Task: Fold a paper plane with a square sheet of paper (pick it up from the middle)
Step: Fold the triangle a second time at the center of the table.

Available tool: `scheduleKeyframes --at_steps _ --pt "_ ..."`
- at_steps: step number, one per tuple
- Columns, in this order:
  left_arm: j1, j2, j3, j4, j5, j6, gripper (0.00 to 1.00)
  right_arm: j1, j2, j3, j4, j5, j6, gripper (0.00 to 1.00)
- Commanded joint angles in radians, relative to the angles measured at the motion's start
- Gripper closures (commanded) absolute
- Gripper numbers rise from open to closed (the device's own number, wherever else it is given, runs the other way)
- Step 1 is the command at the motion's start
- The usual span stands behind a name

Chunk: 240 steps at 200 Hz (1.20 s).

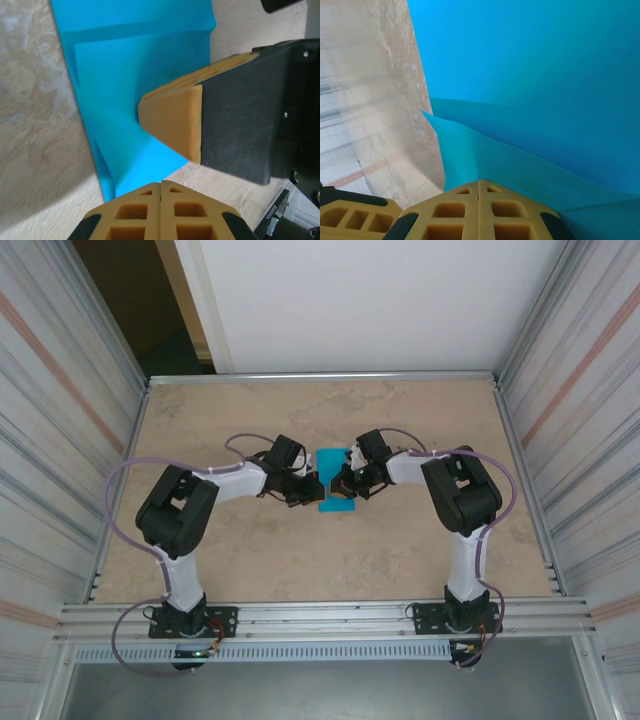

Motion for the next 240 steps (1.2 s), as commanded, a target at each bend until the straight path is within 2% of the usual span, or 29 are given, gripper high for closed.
scheduleKeyframes --at_steps 1,91,134,240 --pt "-0.008 0.023 0.032 -0.011 0.001 -0.023 0.99 -0.010 0.037 -0.028 -0.055 0.062 0.030 1.00" --pt "-0.007 0.070 0.023 -0.122 -0.101 -0.029 1.00 -0.011 -0.046 0.029 -0.060 0.008 0.001 0.97" --pt "-0.007 0.072 0.015 -0.152 -0.133 -0.046 1.00 0.009 -0.072 0.043 -0.120 0.050 -0.073 0.95" --pt "-0.004 0.035 0.025 -0.123 -0.091 -0.048 1.00 0.054 0.025 0.091 -0.185 0.105 -0.110 0.96"
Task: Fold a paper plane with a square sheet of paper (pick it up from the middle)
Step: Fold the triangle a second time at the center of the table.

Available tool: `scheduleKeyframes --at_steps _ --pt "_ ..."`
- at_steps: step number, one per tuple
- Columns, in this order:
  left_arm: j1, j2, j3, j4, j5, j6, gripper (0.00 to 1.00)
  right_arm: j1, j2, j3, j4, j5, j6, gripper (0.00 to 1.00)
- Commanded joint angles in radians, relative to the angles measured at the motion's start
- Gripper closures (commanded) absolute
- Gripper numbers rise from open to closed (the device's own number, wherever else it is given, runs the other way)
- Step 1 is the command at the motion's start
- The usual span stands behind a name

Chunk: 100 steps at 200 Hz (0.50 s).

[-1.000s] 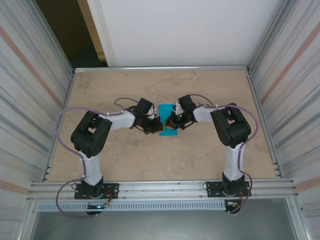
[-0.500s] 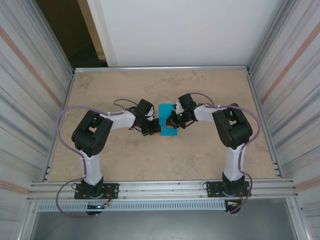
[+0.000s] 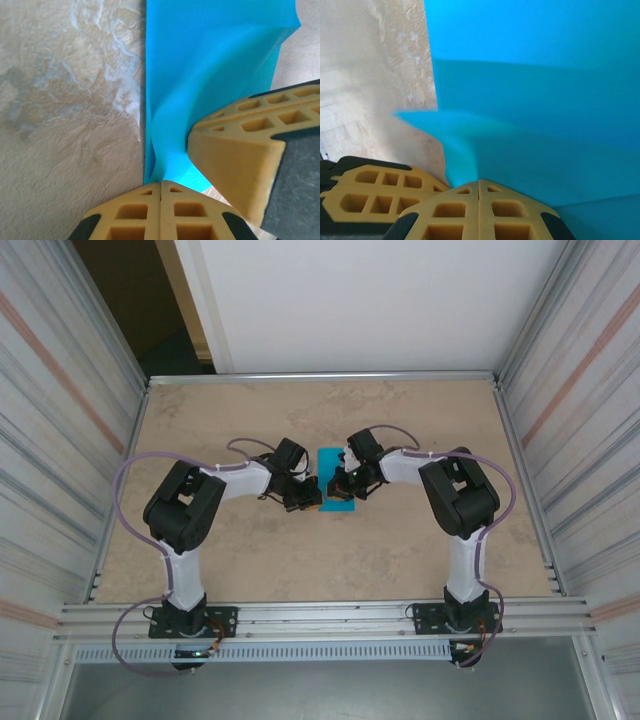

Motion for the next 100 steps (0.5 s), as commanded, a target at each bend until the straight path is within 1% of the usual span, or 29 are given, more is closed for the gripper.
scheduleKeyframes --at_steps 1,25,38,52,100 --pt "-0.002 -0.012 0.008 -0.050 -0.018 -0.011 1.00 0.003 0.036 0.030 -0.047 0.027 -0.033 0.96" --pt "-0.002 -0.038 0.004 0.005 0.016 -0.018 1.00 0.005 0.046 0.028 -0.064 0.042 -0.036 0.96" --pt "-0.002 -0.045 0.007 0.029 0.033 -0.026 0.98 0.006 0.048 0.027 -0.071 0.049 -0.037 0.97" --pt "-0.002 -0.042 0.008 0.044 0.036 -0.035 0.97 0.006 0.050 0.026 -0.071 0.051 -0.037 0.97" --pt "-0.001 -0.003 -0.005 0.048 0.033 -0.061 0.97 0.006 0.049 0.022 -0.056 0.045 -0.030 0.98"
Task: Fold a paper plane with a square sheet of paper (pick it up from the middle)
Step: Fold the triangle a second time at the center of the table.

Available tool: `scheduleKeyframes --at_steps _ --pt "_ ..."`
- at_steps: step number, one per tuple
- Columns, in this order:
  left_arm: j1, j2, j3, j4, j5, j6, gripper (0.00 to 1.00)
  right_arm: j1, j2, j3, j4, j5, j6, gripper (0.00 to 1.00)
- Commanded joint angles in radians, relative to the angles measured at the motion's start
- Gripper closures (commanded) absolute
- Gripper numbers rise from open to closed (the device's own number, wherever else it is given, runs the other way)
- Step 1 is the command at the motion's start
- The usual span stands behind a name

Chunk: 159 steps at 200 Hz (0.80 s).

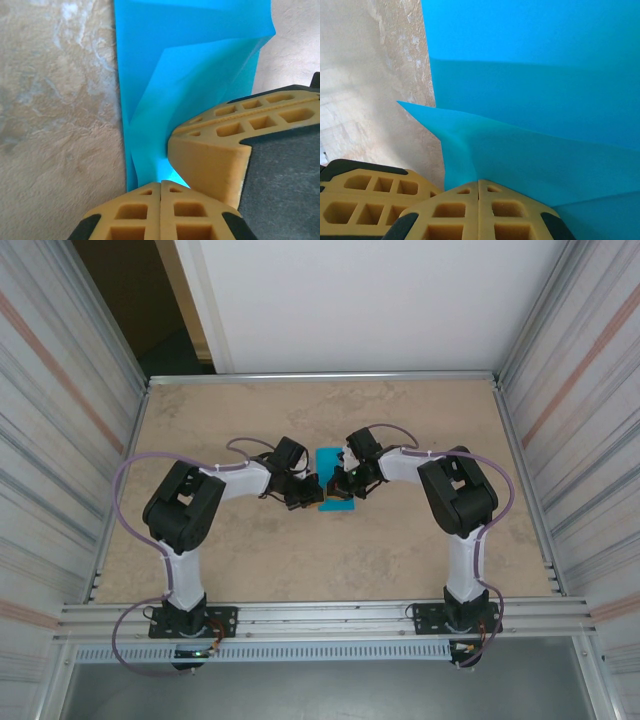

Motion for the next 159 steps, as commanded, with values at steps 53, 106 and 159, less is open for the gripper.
scheduleKeyframes --at_steps 53,106,159 --pt "0.002 0.036 -0.028 -0.122 -0.062 -0.042 0.99 -0.033 0.032 0.006 -0.018 0.042 -0.050 0.98" --pt "0.010 0.039 -0.072 -0.155 -0.080 -0.061 1.00 -0.163 0.071 0.061 0.001 0.071 -0.088 0.98" --pt "0.011 0.030 -0.059 -0.149 -0.063 -0.048 1.00 -0.274 0.104 0.162 -0.032 0.087 -0.085 0.97"
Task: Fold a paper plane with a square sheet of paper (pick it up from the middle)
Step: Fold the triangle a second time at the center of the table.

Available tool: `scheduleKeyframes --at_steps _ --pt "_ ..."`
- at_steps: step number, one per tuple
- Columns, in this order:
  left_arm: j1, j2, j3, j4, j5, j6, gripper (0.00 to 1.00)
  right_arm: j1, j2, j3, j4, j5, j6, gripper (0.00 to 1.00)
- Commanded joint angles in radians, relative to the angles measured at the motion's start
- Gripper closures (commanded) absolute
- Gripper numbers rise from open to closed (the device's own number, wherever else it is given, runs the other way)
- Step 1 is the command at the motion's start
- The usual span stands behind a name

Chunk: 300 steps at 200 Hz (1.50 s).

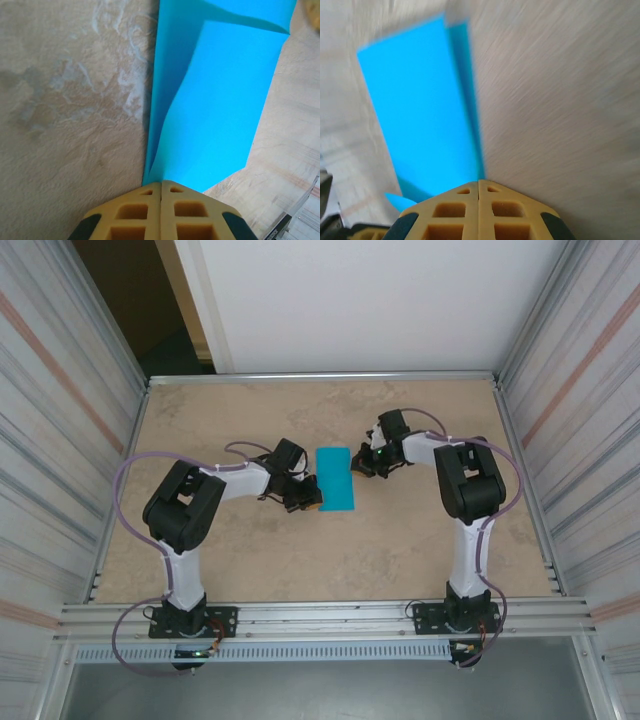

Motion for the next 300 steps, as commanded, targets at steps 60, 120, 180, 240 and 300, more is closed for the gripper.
scheduleKeyframes --at_steps 60,120,180,240,300 --pt "0.006 -0.060 0.093 -0.044 0.027 0.041 0.90 -0.001 -0.168 -0.056 -0.029 0.029 0.013 0.85" --pt "0.027 0.033 0.161 -0.033 -0.007 0.040 0.86 0.094 -0.269 -0.251 0.086 0.000 0.163 0.68" --pt "0.035 0.090 0.147 -0.054 -0.067 0.037 0.87 0.123 -0.219 -0.249 0.120 0.012 0.261 0.67" --pt "0.044 0.110 0.109 -0.042 -0.065 -0.008 0.86 0.124 -0.167 -0.203 0.101 0.020 0.307 0.67" --pt "0.044 0.109 0.105 -0.038 -0.054 -0.011 0.87 0.128 -0.139 -0.197 0.118 0.008 0.327 0.70"
